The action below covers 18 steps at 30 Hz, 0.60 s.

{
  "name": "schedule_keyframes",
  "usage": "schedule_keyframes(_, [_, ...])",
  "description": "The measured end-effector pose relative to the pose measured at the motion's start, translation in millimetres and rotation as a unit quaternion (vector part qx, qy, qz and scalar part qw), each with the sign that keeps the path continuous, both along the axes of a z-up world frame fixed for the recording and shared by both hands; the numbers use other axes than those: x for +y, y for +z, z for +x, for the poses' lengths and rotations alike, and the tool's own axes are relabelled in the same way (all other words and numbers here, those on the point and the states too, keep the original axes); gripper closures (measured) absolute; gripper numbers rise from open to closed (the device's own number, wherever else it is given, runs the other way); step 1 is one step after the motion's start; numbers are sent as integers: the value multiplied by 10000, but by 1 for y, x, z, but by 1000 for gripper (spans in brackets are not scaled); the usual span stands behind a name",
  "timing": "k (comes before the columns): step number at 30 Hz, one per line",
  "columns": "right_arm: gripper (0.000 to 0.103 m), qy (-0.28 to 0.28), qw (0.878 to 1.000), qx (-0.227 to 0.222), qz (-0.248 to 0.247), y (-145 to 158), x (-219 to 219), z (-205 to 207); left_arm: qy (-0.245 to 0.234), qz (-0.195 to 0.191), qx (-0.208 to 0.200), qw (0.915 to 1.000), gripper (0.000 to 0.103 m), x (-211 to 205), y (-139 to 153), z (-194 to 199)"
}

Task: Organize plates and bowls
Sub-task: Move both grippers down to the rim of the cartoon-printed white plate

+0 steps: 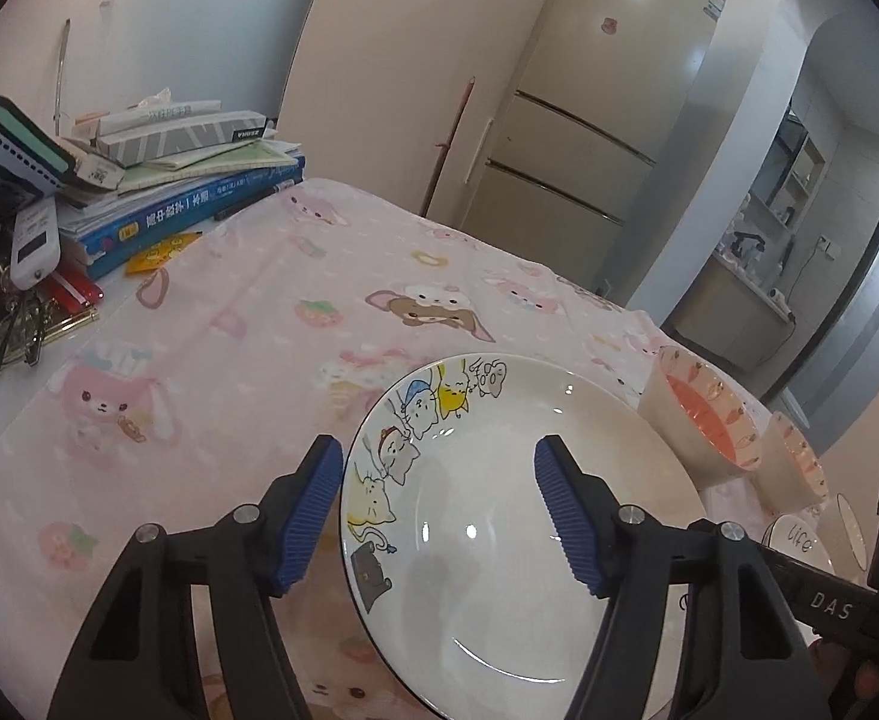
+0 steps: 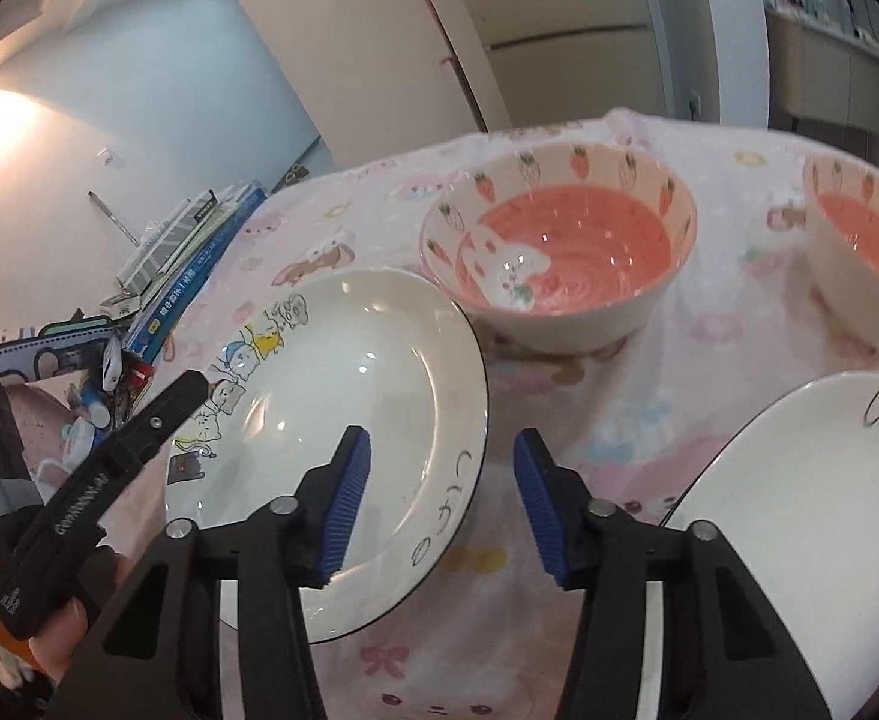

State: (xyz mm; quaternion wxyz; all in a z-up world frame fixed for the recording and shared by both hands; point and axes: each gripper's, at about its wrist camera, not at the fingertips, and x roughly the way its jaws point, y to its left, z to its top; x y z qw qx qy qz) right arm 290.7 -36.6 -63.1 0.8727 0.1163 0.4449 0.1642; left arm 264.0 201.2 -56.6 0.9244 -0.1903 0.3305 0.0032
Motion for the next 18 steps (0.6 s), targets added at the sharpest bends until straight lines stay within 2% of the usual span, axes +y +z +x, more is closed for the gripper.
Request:
schedule_keyframes(3, [64, 1, 10000, 11, -51, -1, 3, 0, 38, -253, 198, 9995, 45, 9, -7, 4])
schedule_keyframes(5, [64, 4, 9999, -7, -135, -1, 5, -1, 73, -526, 290, 9982, 50, 17, -12, 6])
schedule_keyframes(8, [64, -13, 9998, -36, -201, -1, 6, -1, 82, -732, 355, 9967, 59, 23, -17, 7])
schedule_keyframes(18, [62, -244, 9977, -178, -612, -3, 12, 4, -30, -498, 587, 9970, 65, 14, -23, 12])
